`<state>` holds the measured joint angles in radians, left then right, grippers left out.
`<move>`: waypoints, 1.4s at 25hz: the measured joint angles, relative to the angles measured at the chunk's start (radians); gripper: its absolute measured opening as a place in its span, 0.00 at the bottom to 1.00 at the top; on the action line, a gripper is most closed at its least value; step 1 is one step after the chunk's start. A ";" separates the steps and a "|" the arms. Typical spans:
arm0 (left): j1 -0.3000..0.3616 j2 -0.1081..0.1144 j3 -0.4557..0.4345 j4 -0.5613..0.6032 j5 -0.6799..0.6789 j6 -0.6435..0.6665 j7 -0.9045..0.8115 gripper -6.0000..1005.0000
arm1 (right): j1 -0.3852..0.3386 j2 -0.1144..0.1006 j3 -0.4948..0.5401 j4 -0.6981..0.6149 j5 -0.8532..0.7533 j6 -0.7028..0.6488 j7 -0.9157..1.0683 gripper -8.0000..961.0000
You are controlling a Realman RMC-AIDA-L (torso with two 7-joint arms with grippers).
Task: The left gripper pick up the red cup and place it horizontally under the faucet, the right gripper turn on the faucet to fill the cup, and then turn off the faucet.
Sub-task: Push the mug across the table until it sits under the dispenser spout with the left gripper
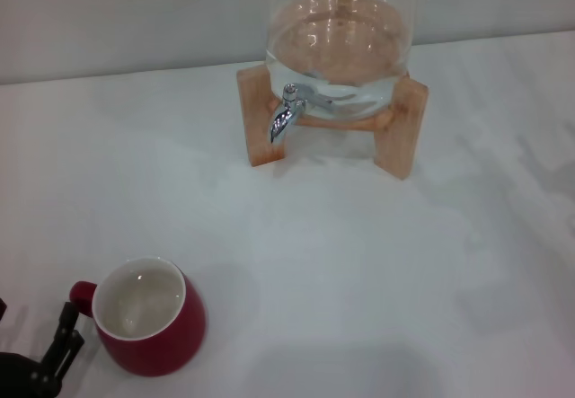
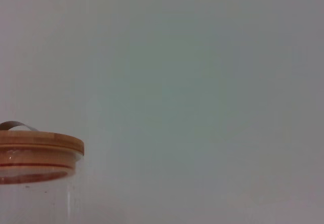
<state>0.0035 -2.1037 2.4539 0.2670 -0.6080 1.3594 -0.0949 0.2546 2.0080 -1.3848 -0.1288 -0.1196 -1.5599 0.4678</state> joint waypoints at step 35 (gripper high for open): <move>-0.007 0.004 0.020 0.002 -0.009 0.001 -0.008 0.87 | -0.001 0.000 -0.002 -0.003 -0.001 -0.007 0.002 0.89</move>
<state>-0.0034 -2.1000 2.4743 0.2685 -0.6167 1.3608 -0.1033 0.2531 2.0080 -1.3866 -0.1315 -0.1209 -1.5672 0.4694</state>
